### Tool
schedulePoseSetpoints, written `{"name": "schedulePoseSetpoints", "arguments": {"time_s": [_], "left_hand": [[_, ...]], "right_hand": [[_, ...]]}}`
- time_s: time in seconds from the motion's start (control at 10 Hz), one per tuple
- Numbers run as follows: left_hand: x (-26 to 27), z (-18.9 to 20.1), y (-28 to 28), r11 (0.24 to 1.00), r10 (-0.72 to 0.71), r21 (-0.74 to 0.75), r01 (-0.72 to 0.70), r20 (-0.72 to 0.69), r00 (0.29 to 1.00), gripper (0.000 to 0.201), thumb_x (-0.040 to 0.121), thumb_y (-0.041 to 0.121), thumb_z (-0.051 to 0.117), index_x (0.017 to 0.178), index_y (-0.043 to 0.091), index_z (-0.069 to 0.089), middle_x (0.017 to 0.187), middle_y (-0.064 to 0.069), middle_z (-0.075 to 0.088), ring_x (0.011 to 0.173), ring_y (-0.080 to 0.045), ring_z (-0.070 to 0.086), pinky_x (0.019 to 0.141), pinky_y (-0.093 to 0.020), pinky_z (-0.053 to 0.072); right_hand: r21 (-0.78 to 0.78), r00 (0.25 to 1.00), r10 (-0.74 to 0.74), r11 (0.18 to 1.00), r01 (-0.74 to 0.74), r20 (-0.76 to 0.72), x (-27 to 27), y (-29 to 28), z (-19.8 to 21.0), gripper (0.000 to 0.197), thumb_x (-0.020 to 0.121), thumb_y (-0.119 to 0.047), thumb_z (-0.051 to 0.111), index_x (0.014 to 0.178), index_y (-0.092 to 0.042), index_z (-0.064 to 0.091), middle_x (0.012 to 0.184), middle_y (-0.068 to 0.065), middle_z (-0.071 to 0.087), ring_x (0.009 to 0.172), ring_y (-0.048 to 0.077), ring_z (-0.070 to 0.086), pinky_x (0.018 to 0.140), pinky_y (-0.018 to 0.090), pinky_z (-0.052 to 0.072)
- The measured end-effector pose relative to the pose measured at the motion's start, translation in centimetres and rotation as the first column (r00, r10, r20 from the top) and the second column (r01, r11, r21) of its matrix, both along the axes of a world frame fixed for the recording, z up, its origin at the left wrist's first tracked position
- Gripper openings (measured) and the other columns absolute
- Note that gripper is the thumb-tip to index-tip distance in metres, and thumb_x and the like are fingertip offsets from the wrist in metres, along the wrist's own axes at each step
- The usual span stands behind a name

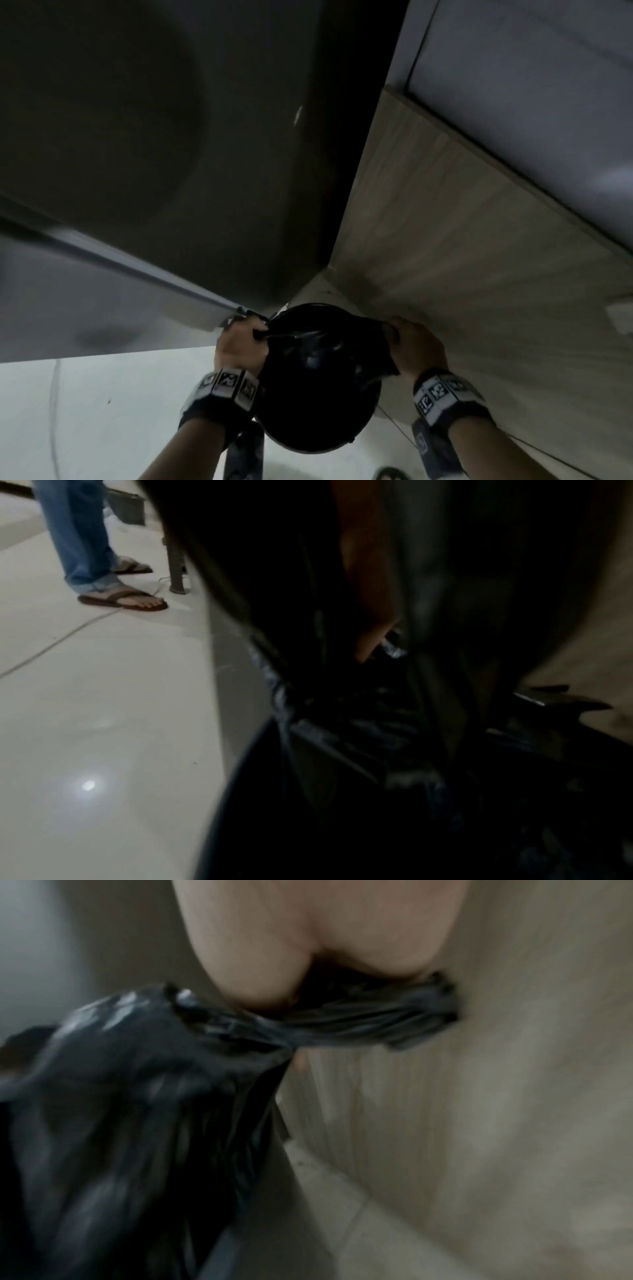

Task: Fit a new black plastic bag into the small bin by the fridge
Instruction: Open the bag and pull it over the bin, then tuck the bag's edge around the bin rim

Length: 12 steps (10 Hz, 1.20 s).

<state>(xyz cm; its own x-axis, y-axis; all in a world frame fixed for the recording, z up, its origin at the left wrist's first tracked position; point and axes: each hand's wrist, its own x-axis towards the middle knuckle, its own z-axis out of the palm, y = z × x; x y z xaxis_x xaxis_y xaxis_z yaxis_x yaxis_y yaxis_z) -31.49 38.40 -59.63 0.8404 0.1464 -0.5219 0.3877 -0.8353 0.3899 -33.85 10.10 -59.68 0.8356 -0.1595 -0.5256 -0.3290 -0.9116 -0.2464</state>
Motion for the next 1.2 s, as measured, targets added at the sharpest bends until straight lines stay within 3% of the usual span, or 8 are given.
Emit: {"name": "schedulePoseSetpoints", "arguments": {"time_s": [0.3, 0.5, 0.7, 0.8, 0.9, 1.0, 1.1, 1.2], "left_hand": [[0.7, -2.0, -0.3, 0.910, 0.219, -0.361, -0.205, -0.002, 0.976, 0.023, 0.079, 0.037, 0.057, 0.088, 0.023, 0.073, 0.105, -0.010, 0.073, 0.101, -0.031, 0.064, 0.095, -0.039, 0.047], [2.2, -5.0, -0.3, 0.932, 0.317, -0.156, -0.327, -0.083, 0.945, 0.046, 0.098, 0.032, 0.038, 0.125, 0.000, 0.057, 0.131, -0.025, 0.057, 0.121, -0.041, 0.052, 0.103, -0.042, 0.041], [-0.3, -9.8, 3.0, 0.904, 0.279, -0.210, -0.374, -0.376, 0.884, 0.024, 0.091, 0.007, 0.057, 0.110, 0.002, 0.071, 0.116, -0.025, 0.066, 0.116, -0.041, 0.059, 0.084, -0.033, 0.051], [-1.2, -8.4, 4.4, 0.934, -0.009, -0.341, -0.110, -0.329, 0.944, 0.031, 0.075, 0.018, 0.068, 0.057, 0.042, 0.074, 0.073, -0.003, 0.070, 0.098, -0.041, 0.067, 0.073, -0.025, 0.050], [-0.8, -6.7, 4.9, 0.897, -0.118, -0.436, 0.072, -0.080, 0.990, 0.025, 0.064, 0.012, 0.065, 0.068, 0.034, 0.075, 0.074, 0.005, 0.072, 0.082, -0.019, 0.070, 0.072, -0.026, 0.052], [1.0, -3.8, 1.9, 0.913, -0.080, -0.373, 0.168, 0.241, 0.967, 0.017, 0.077, 0.007, 0.066, 0.077, 0.020, 0.076, 0.075, 0.012, 0.070, 0.076, 0.008, 0.064, 0.069, -0.006, 0.046], [0.8, -1.4, -0.6, 0.915, -0.188, -0.324, 0.239, 0.182, 0.965, 0.025, 0.078, 0.034, 0.060, 0.096, 0.022, 0.072, 0.091, 0.003, 0.073, 0.082, -0.011, 0.067, 0.078, -0.025, 0.052], [-2.4, -1.8, 0.0, 0.932, -0.361, -0.080, 0.353, -0.164, 0.918, 0.030, 0.079, 0.046, 0.053, 0.104, 0.032, 0.065, 0.101, -0.001, 0.072, 0.095, -0.026, 0.068, 0.082, -0.033, 0.053]], "right_hand": [[0.003, 0.983, -0.151, 0.988, 0.152, -0.103, 3.0, 1.3, -2.8, 0.042, 0.098, -0.045, 0.035, 0.120, -0.022, 0.062, 0.128, 0.008, 0.061, 0.116, 0.030, 0.056, 0.092, 0.039, 0.045], [0.019, 0.970, -0.224, 0.974, 0.227, -0.090, 5.3, 2.7, -3.9, 0.044, 0.099, -0.042, 0.035, 0.108, -0.015, 0.068, 0.115, 0.012, 0.066, 0.107, 0.032, 0.061, 0.077, 0.033, 0.041], [0.011, 0.962, 0.060, 0.998, -0.059, -0.266, 3.7, 0.0, -12.3, 0.040, 0.096, -0.032, 0.045, 0.132, -0.017, 0.053, 0.143, 0.010, 0.048, 0.130, 0.029, 0.046, 0.110, 0.035, 0.036], [0.058, 0.957, 0.025, 0.998, -0.009, -0.290, 3.2, -0.4, -11.5, 0.035, 0.093, -0.017, 0.047, 0.123, -0.002, 0.059, 0.137, 0.016, 0.054, 0.126, 0.029, 0.050, 0.106, 0.030, 0.036], [0.300, 0.995, -0.098, 0.948, 0.104, -0.035, 3.3, 0.4, -8.5, 0.033, 0.080, -0.011, 0.060, 0.112, -0.002, 0.064, 0.117, 0.017, 0.065, 0.110, 0.028, 0.060, 0.088, 0.024, 0.042], [0.391, 0.992, 0.035, 0.917, -0.079, 0.117, 2.7, 2.3, -4.1, 0.031, 0.089, -0.018, 0.062, 0.120, -0.013, 0.063, 0.115, 0.007, 0.067, 0.107, 0.021, 0.062, 0.088, 0.020, 0.041], [0.356, 0.958, 0.266, 0.910, -0.214, -0.105, 1.2, 2.5, -1.9, 0.036, 0.091, -0.032, 0.058, 0.124, -0.017, 0.060, 0.124, 0.005, 0.063, 0.116, 0.022, 0.057, 0.096, 0.028, 0.044], [0.300, 0.960, 0.203, 0.944, -0.140, -0.191, -1.8, 0.0, -2.4, 0.038, 0.091, -0.040, 0.054, 0.123, -0.021, 0.058, 0.125, 0.003, 0.060, 0.115, 0.023, 0.057, 0.089, 0.028, 0.045]]}}
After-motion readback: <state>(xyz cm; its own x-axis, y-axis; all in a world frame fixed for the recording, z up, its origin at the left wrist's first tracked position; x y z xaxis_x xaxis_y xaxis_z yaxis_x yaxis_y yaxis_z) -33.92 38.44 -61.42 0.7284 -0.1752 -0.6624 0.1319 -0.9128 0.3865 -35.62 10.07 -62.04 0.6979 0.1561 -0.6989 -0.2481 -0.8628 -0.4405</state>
